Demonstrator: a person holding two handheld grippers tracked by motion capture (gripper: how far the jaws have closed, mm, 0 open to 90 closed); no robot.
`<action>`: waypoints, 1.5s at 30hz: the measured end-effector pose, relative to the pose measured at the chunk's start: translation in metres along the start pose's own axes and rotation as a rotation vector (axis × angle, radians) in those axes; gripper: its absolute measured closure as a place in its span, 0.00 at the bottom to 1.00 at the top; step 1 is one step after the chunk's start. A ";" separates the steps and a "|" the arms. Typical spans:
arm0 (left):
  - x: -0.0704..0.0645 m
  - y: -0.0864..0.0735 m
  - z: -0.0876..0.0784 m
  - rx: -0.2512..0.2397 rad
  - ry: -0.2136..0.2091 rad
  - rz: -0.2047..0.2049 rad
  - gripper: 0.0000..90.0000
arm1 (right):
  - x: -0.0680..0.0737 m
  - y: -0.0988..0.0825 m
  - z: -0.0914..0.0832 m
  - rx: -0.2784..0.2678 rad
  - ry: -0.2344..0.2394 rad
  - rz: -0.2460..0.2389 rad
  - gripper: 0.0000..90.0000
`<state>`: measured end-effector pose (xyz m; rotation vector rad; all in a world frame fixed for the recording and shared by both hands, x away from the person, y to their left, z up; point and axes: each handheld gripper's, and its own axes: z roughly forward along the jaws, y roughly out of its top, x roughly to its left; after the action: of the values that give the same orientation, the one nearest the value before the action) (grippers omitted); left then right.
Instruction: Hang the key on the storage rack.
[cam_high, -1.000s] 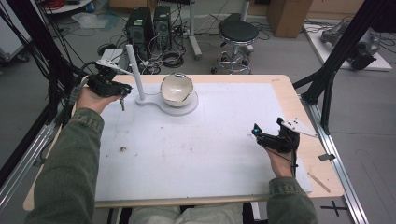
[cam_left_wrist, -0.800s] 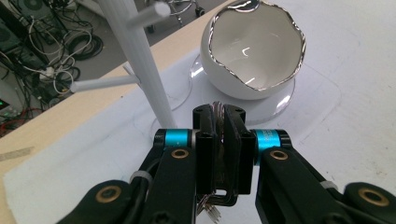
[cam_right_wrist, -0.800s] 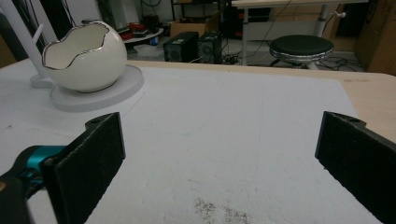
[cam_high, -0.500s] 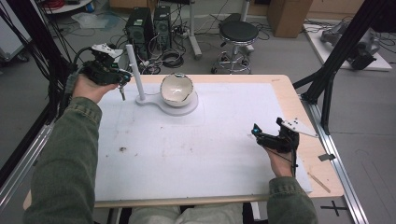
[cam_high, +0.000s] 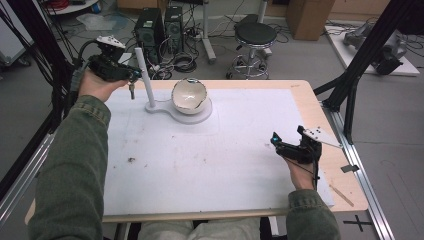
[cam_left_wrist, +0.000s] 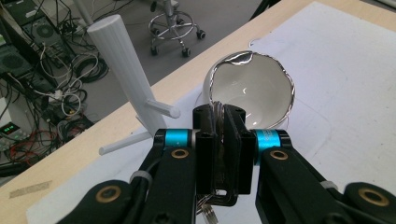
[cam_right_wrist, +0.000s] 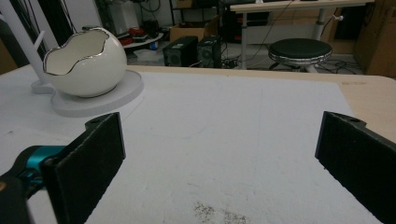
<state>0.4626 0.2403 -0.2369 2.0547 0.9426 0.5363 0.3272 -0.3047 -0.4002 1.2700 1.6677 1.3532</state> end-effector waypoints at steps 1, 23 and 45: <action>0.001 0.002 -0.001 0.003 0.004 0.005 0.92 | 0.000 0.000 0.000 0.000 0.002 -0.002 0.01; 0.009 0.034 0.017 -0.005 0.013 0.014 0.92 | -0.008 0.001 -0.006 -0.018 -0.016 0.011 0.01; 0.015 0.031 0.050 -0.021 0.076 0.007 0.92 | -0.009 0.000 -0.008 -0.011 -0.016 0.004 0.01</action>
<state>0.5174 0.2149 -0.2410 2.0315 0.9704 0.6299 0.3229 -0.3154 -0.3992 1.2755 1.6452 1.3501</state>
